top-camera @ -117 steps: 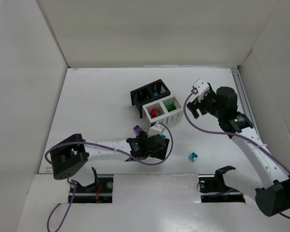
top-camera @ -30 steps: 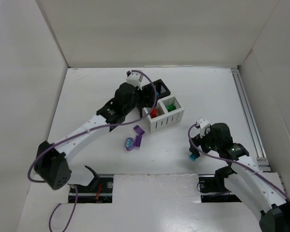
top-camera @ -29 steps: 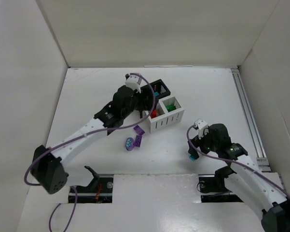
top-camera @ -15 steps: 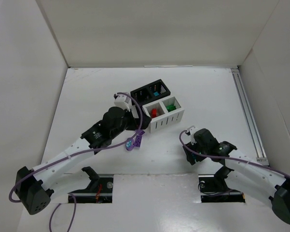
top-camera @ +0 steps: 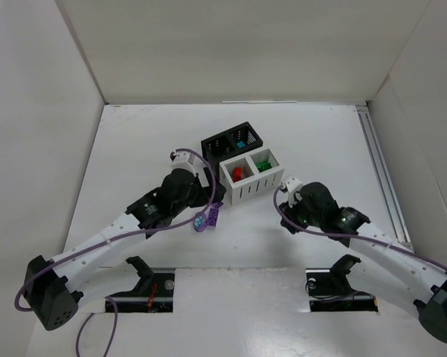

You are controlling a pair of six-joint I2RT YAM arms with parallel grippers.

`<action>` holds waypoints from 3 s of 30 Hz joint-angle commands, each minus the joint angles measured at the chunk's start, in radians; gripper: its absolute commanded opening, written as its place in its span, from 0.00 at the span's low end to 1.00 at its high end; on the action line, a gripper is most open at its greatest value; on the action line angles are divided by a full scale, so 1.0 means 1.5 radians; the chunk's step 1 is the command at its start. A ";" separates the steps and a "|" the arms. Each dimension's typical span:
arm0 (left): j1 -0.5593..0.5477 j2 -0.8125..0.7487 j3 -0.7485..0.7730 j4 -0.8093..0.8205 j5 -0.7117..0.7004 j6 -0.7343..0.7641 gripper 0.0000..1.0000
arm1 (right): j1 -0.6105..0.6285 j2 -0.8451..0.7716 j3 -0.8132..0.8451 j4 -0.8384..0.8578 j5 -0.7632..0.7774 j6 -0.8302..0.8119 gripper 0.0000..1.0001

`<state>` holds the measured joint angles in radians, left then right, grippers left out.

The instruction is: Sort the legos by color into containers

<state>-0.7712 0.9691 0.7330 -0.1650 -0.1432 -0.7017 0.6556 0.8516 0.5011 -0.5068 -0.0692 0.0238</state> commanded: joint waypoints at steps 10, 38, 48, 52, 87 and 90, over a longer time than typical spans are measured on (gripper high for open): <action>0.035 0.082 0.018 -0.062 -0.021 -0.061 1.00 | -0.087 0.364 0.474 0.187 -0.138 -0.239 0.18; 0.048 0.194 0.031 -0.086 -0.064 -0.158 1.00 | -0.133 0.536 0.704 0.164 -0.138 -0.311 0.85; -0.028 0.174 -0.015 -0.112 -0.101 -0.173 0.92 | -0.127 0.299 0.421 0.224 -0.063 -0.283 0.87; -0.041 0.180 -0.036 -0.178 -0.123 -0.243 0.89 | -0.127 0.251 0.366 0.224 -0.057 -0.277 0.87; -0.048 0.185 -0.089 -0.082 -0.171 -0.219 0.49 | -0.133 0.208 0.269 0.212 -0.082 -0.271 0.87; -0.048 0.172 -0.089 -0.074 -0.177 -0.203 0.39 | -0.133 0.208 0.263 0.212 -0.082 -0.271 0.87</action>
<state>-0.8406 1.2469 0.5640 -0.2867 -0.3889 -1.0359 0.4587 1.1934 0.8993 -0.2180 -0.1768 -0.3962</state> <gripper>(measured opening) 0.411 0.869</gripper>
